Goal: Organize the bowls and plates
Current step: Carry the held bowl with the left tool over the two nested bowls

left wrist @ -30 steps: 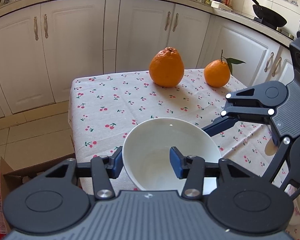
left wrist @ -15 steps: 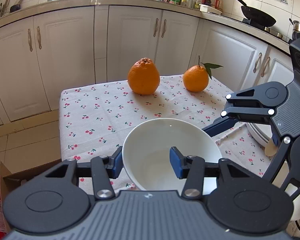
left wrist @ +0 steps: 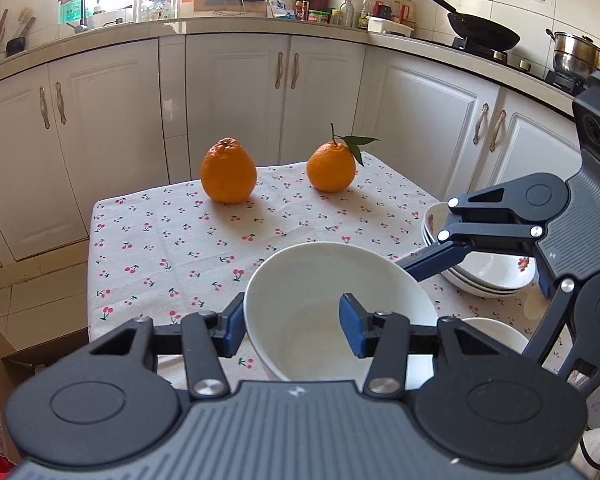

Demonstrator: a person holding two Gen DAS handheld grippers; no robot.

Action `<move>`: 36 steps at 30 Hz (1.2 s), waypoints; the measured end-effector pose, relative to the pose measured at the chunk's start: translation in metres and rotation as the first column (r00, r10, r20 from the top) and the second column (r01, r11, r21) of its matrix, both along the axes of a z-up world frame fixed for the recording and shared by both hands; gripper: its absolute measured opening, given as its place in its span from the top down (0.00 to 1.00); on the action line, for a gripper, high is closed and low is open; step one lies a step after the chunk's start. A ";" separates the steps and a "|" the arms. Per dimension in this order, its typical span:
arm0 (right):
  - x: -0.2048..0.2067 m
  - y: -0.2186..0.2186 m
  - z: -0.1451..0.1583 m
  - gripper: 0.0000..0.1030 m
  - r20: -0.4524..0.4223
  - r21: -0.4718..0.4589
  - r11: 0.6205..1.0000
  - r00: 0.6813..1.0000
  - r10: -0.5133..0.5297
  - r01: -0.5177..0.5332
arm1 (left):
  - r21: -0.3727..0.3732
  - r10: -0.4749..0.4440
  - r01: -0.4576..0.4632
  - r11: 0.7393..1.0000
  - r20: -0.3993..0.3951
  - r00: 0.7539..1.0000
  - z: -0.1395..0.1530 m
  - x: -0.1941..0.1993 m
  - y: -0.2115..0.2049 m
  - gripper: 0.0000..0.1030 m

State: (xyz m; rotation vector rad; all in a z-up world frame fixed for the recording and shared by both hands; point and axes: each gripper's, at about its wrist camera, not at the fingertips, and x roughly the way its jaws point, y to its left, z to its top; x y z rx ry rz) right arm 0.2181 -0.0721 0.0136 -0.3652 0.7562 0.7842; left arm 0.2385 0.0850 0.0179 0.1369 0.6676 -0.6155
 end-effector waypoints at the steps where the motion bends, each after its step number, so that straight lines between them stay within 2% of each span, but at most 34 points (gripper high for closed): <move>1: -0.004 -0.003 0.001 0.18 0.001 0.001 1.000 1.000 -0.002 0.002 | 0.000 -0.002 0.002 1.000 0.002 1.000 0.001 -0.004 -0.002 0.54; 15: -0.056 -0.039 0.005 0.18 0.026 0.018 0.999 0.999 -0.029 0.029 | 0.009 -0.026 0.026 1.000 0.030 0.999 0.010 -0.054 -0.039 0.54; 28: -0.085 -0.067 0.005 0.18 0.036 0.024 0.997 0.997 -0.069 0.068 | 0.012 -0.063 0.062 0.998 0.027 0.998 0.007 -0.075 -0.066 0.54; 36: -0.090 -0.081 -0.001 0.18 0.010 0.029 0.996 0.996 -0.084 0.084 | 0.017 -0.081 0.081 0.997 0.009 0.997 -0.002 -0.077 -0.078 0.54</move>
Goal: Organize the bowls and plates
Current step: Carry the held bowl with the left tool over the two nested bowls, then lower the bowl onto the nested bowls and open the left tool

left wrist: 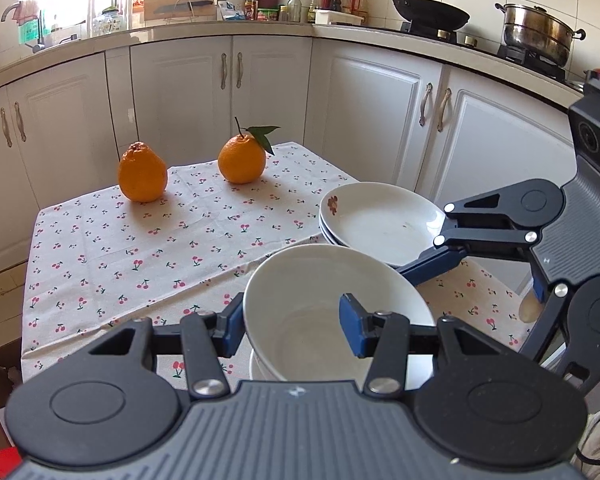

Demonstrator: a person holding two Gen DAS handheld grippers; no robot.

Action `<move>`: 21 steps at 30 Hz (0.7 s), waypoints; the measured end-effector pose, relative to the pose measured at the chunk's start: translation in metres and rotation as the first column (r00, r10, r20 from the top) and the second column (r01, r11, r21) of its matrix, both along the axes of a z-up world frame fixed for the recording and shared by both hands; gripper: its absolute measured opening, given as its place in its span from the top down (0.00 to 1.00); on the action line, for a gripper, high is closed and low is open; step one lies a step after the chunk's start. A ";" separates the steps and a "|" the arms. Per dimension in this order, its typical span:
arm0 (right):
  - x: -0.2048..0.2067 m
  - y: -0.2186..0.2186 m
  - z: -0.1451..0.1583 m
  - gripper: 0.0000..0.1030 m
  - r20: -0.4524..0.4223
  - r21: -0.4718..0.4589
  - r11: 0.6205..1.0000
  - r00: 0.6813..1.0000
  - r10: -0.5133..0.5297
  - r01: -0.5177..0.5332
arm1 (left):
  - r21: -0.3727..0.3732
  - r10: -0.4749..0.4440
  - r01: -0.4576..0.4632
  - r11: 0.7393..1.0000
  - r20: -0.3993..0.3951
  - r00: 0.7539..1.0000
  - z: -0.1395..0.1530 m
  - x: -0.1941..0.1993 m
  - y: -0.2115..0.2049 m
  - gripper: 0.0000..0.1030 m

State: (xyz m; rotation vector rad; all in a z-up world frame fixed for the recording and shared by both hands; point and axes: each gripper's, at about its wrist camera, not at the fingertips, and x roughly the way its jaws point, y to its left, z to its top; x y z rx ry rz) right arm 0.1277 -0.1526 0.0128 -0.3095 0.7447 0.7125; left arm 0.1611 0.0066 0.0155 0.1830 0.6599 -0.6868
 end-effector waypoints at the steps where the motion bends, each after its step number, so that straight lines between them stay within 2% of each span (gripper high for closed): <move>1: 0.000 -0.001 -0.001 0.18 -0.004 -0.001 1.000 1.000 -0.001 0.001 | 0.000 0.000 0.000 1.000 -0.003 1.000 -0.002 0.000 0.000 0.54; 10: -0.002 0.000 -0.007 0.18 -0.026 -0.014 1.000 1.000 0.003 -0.003 | -0.010 0.004 -0.005 1.000 -0.047 0.999 -0.015 0.002 0.001 0.54; 21: -0.005 -0.001 -0.011 0.18 -0.032 -0.004 1.000 0.999 -0.010 0.010 | -0.027 -0.001 -0.001 1.000 -0.056 0.998 -0.018 0.003 0.002 0.54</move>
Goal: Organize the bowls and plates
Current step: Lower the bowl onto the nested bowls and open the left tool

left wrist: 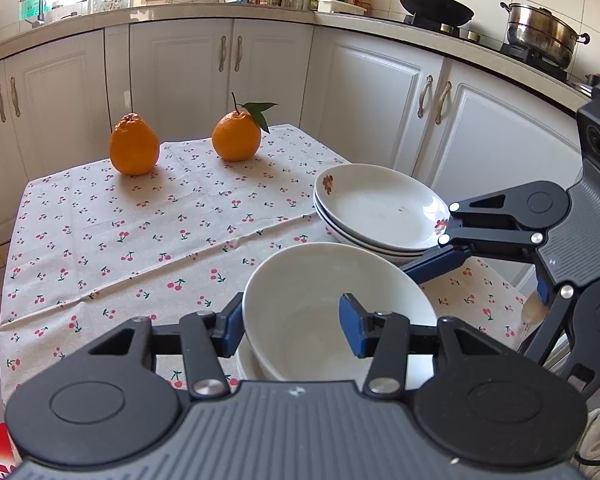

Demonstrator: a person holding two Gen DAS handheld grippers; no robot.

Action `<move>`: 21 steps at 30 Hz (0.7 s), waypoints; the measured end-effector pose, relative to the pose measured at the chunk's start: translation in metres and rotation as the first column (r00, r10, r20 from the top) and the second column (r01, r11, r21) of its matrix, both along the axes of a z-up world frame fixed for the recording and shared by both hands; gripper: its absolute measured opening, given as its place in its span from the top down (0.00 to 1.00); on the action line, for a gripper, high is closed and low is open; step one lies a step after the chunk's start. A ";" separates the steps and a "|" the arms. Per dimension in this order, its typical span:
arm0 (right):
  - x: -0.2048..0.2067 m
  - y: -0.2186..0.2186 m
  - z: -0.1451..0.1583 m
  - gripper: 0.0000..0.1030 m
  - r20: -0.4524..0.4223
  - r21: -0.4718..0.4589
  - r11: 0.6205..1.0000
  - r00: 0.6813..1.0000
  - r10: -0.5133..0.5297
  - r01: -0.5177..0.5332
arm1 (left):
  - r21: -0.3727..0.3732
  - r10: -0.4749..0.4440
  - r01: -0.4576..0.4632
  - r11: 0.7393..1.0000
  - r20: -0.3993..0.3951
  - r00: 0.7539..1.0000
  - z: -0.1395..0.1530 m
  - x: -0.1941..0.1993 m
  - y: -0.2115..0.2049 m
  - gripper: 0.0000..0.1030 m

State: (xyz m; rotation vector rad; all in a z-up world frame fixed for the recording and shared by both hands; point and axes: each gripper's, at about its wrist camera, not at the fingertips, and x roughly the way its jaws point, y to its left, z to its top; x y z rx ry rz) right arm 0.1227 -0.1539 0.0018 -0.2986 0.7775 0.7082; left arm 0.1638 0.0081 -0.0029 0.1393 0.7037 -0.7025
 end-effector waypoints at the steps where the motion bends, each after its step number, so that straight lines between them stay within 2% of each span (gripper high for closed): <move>1: -0.001 0.000 -0.001 0.18 0.002 0.000 1.000 1.000 -0.001 0.001 | -0.002 0.000 0.000 1.000 0.000 1.000 0.000 0.000 0.000 0.54; 15: -0.003 0.001 0.001 0.18 0.003 -0.021 1.000 1.000 0.002 -0.002 | -0.018 -0.002 0.002 1.000 -0.008 1.000 -0.005 0.002 0.002 0.53; 19: -0.003 0.003 0.001 0.18 0.004 -0.029 1.000 1.000 0.002 -0.002 | -0.019 -0.011 0.011 1.000 -0.004 1.000 -0.005 0.001 0.001 0.47; 21: -0.003 0.003 0.000 0.15 0.004 -0.033 0.999 1.000 0.001 0.000 | -0.010 -0.002 0.003 1.000 0.011 1.000 -0.004 0.000 0.001 0.37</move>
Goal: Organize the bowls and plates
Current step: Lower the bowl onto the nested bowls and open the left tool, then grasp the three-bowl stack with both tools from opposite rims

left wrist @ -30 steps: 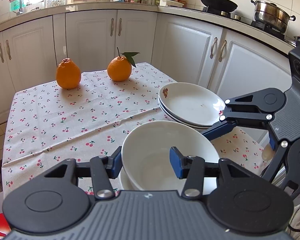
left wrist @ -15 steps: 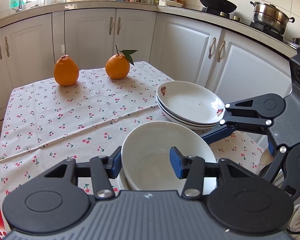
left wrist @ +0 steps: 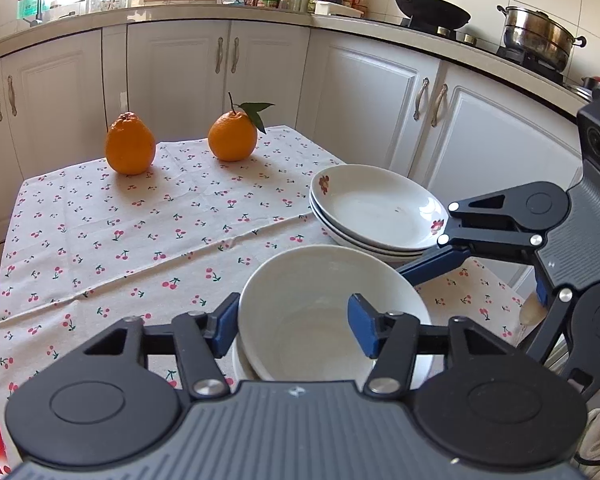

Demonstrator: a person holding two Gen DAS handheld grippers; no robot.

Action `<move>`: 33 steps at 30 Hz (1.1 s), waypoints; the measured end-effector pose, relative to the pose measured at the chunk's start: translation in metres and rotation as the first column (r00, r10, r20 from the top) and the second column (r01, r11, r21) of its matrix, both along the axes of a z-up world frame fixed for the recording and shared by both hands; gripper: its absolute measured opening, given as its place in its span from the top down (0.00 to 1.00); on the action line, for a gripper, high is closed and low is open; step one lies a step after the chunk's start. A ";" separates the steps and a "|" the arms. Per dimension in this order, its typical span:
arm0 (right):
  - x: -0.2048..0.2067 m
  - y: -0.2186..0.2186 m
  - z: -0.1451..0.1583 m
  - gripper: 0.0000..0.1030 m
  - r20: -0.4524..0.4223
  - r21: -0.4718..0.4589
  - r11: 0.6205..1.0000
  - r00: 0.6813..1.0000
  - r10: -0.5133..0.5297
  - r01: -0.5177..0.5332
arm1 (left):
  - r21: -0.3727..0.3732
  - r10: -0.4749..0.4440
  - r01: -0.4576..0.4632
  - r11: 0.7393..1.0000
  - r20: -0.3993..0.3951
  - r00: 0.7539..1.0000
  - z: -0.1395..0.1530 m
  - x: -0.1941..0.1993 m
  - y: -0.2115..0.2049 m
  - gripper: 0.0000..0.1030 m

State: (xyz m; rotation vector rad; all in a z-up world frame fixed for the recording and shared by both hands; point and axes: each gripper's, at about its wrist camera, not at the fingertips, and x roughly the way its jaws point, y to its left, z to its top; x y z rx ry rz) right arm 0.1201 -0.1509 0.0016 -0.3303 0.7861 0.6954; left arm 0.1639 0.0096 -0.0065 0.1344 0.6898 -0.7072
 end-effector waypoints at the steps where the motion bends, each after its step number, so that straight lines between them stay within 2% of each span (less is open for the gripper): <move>1: 0.000 0.000 0.000 0.08 0.003 0.005 1.000 1.000 -0.001 0.001 | -0.005 0.002 -0.002 1.000 0.009 1.000 0.001 0.000 0.001 0.34; 3: -0.002 -0.003 0.005 0.00 0.029 0.031 1.000 1.000 -0.006 0.005 | -0.016 0.004 -0.003 1.000 0.016 1.000 0.004 0.000 0.004 0.31; 7: -0.005 -0.005 0.013 0.00 0.052 0.043 0.999 0.999 0.005 -0.007 | -0.012 0.016 -0.016 1.000 0.047 0.999 0.010 -0.004 0.008 0.26; 13: -0.010 -0.007 0.008 0.00 0.051 0.023 1.000 0.999 -0.004 0.003 | -0.003 0.030 -0.030 1.000 0.124 0.992 0.018 -0.020 0.017 0.07; 20: -0.021 -0.012 -0.001 0.00 0.066 -0.007 1.000 0.998 -0.006 0.007 | 0.025 0.023 -0.029 0.999 0.217 0.976 0.013 -0.053 0.036 0.02; 27: -0.022 -0.011 -0.021 0.00 0.042 -0.039 0.999 0.999 -0.017 0.019 | 0.132 -0.048 0.023 0.991 0.184 0.982 -0.018 -0.070 0.036 0.02; 33: -0.015 -0.007 -0.036 0.00 0.024 -0.069 0.997 0.999 -0.036 0.038 | 0.162 -0.097 0.078 0.984 0.111 0.989 -0.050 -0.062 0.027 0.02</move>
